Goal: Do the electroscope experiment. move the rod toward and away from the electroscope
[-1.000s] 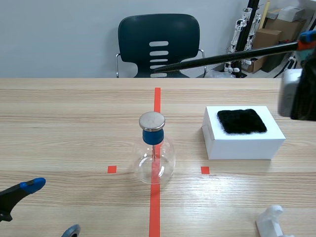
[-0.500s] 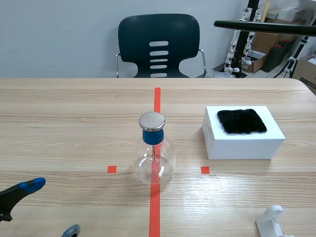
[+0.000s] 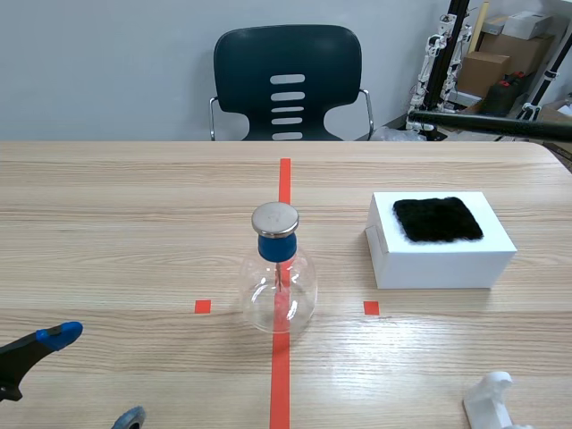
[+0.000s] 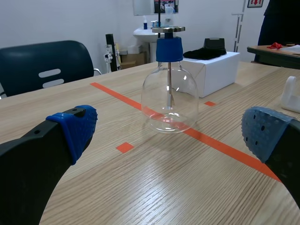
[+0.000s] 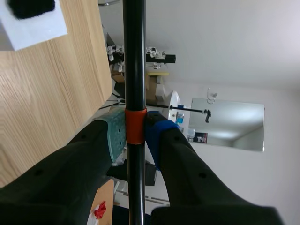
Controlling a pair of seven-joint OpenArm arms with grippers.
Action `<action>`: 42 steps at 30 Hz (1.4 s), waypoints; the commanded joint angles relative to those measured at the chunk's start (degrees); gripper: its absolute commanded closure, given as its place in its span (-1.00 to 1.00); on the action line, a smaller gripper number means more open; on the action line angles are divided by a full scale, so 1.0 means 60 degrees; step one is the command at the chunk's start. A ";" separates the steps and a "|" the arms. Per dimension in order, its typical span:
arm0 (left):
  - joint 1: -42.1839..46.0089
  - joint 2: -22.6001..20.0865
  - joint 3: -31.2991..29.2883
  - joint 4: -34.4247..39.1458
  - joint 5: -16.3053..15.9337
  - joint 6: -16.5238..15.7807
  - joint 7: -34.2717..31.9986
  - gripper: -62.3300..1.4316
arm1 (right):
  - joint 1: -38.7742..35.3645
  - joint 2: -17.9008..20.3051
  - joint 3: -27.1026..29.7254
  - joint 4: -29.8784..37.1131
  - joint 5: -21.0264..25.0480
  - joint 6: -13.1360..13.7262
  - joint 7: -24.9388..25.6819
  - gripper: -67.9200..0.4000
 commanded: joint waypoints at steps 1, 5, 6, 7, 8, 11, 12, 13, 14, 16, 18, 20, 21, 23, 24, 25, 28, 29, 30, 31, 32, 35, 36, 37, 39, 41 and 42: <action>-0.0029 -0.0062 -0.0044 0.0127 -0.0062 -0.0007 -0.0175 -1.00 | 0.0084 -0.0157 0.0186 -0.0007 -0.0066 -0.0131 0.0117 0.95; -0.0029 -0.0062 -0.0044 0.0127 -0.0062 -0.0007 -0.0175 -1.00 | 0.0080 -0.0466 0.0270 -0.0273 -0.0233 -0.0131 0.0685 0.95; -0.0029 -0.0062 -0.0044 0.0127 -0.0062 -0.0007 -0.0171 -1.00 | 0.0084 -0.0506 0.0270 -0.0335 -0.0317 -0.0131 0.0765 0.95; -0.0029 -0.0062 -0.0044 0.0127 -0.0062 -0.0007 -0.0175 -1.00 | 0.0084 -0.0543 0.0270 -0.0397 -0.0379 -0.0131 0.0845 0.95; -0.0029 -0.0062 -0.0044 0.0127 -0.0062 -0.0007 -0.0175 -1.00 | 0.0084 -0.0546 0.0270 -0.0444 -0.0379 -0.0131 0.0889 0.95; -0.0029 -0.0062 -0.0044 0.0127 -0.0062 -0.0007 -0.0175 -1.00 | 0.0087 -0.0543 0.0270 -0.0488 -0.0321 -0.0131 0.0885 0.95; -0.0029 -0.0062 -0.0044 0.0127 -0.0062 -0.0007 -0.0175 -1.00 | 0.0087 -0.0543 0.0270 -0.0488 -0.0262 -0.0131 0.0882 0.95; -0.0029 -0.0062 -0.0044 0.0127 -0.0062 -0.0007 -0.0175 -1.00 | 0.0087 -0.0543 0.0270 -0.0488 -0.0266 -0.0131 0.0882 0.95; -0.0029 -0.0062 -0.0044 0.0127 -0.0062 -0.0007 -0.0175 -1.00 | 0.0087 -0.0543 0.0270 -0.0488 -0.0266 -0.0131 0.0882 0.95; -0.0029 -0.0062 -0.0044 0.0127 -0.0062 -0.0007 -0.0175 -1.00 | 0.0091 -0.0543 0.0270 -0.0488 -0.0266 -0.0131 0.0882 0.95; -0.0029 -0.0062 -0.0044 0.0127 -0.0062 -0.0007 -0.0175 -1.00 | 0.0091 -0.0543 0.0270 -0.0488 -0.0266 -0.0131 0.0882 0.95; -0.0029 -0.0062 -0.0044 0.0127 -0.0062 -0.0007 -0.0175 -1.00 | 0.0117 -0.0543 0.0270 -0.0488 -0.0266 -0.0131 0.0871 0.95; -0.0029 -0.0062 -0.0044 0.0127 -0.0062 -0.0007 -0.0175 -1.00 | 0.0142 -0.0543 0.0270 -0.0488 -0.0266 -0.0131 0.0845 0.95; -0.0029 -0.0062 -0.0044 0.0127 -0.0062 -0.0007 -0.0175 -1.00 | 0.0142 -0.0539 0.0270 -0.0488 -0.0270 -0.0131 0.0841 0.95; -0.0029 -0.0062 -0.0044 0.0127 -0.0062 -0.0007 -0.0171 -1.00 | 0.0142 -0.0539 0.0270 -0.0488 -0.0270 -0.0131 0.0841 0.95; -0.0029 -0.0062 -0.0044 0.0127 -0.0062 -0.0007 -0.0171 -1.00 | 0.0142 -0.0539 0.0266 -0.0488 -0.0270 -0.0131 0.0841 0.95; -0.0029 -0.0062 -0.0044 0.0127 -0.0062 -0.0007 -0.0175 -1.00 | 0.0142 -0.0539 0.0266 -0.0488 -0.0270 -0.0131 0.0841 0.95; -0.0029 -0.0062 -0.0044 0.0127 -0.0062 -0.0007 -0.0175 -1.00 | 0.0142 -0.0539 0.0266 -0.0488 -0.0270 -0.0131 0.0841 0.95; -0.0029 -0.0062 -0.0044 0.0127 -0.0062 -0.0007 -0.0175 -1.00 | 0.0142 -0.0539 0.0266 -0.0488 -0.0270 -0.0131 0.0841 0.95; -0.0029 -0.0062 -0.0044 0.0127 -0.0062 -0.0007 -0.0175 -1.00 | 0.0142 -0.0539 0.0266 -0.0488 -0.0270 -0.0131 0.0841 0.95; -0.0029 -0.0062 -0.0044 0.0127 -0.0062 -0.0007 -0.0175 -1.00 | 0.0142 -0.0539 0.0266 -0.0488 -0.0270 -0.0131 0.0841 0.95; -0.0029 -0.0062 -0.0044 0.0127 -0.0062 -0.0007 -0.0175 -1.00 | 0.0142 -0.0539 0.0266 -0.0488 -0.0270 -0.0131 0.0841 0.95; -0.0029 -0.0062 -0.0044 0.0127 -0.0062 -0.0007 -0.0175 -1.00 | 0.0142 -0.0539 0.0266 -0.0488 -0.0270 -0.0131 0.0841 0.95; -0.0029 -0.0062 -0.0044 0.0127 -0.0062 -0.0007 -0.0175 -1.00 | 0.0142 -0.0539 0.0266 -0.0488 -0.0270 -0.0131 0.0841 0.95; -0.0029 -0.0062 -0.0044 0.0127 -0.0062 -0.0007 -0.0175 -1.00 | 0.0142 -0.0539 0.0266 -0.0488 -0.0270 -0.0131 0.0838 0.95; -0.0029 -0.0062 -0.0044 0.0127 -0.0062 -0.0007 -0.0175 -1.00 | 0.0142 -0.0539 0.0266 -0.0488 -0.0270 -0.0131 0.0812 0.95; -0.0029 -0.0062 -0.0044 0.0127 -0.0062 -0.0007 -0.0175 -1.00 | 0.0142 -0.0539 0.0266 -0.0488 -0.0270 -0.0131 0.0794 0.95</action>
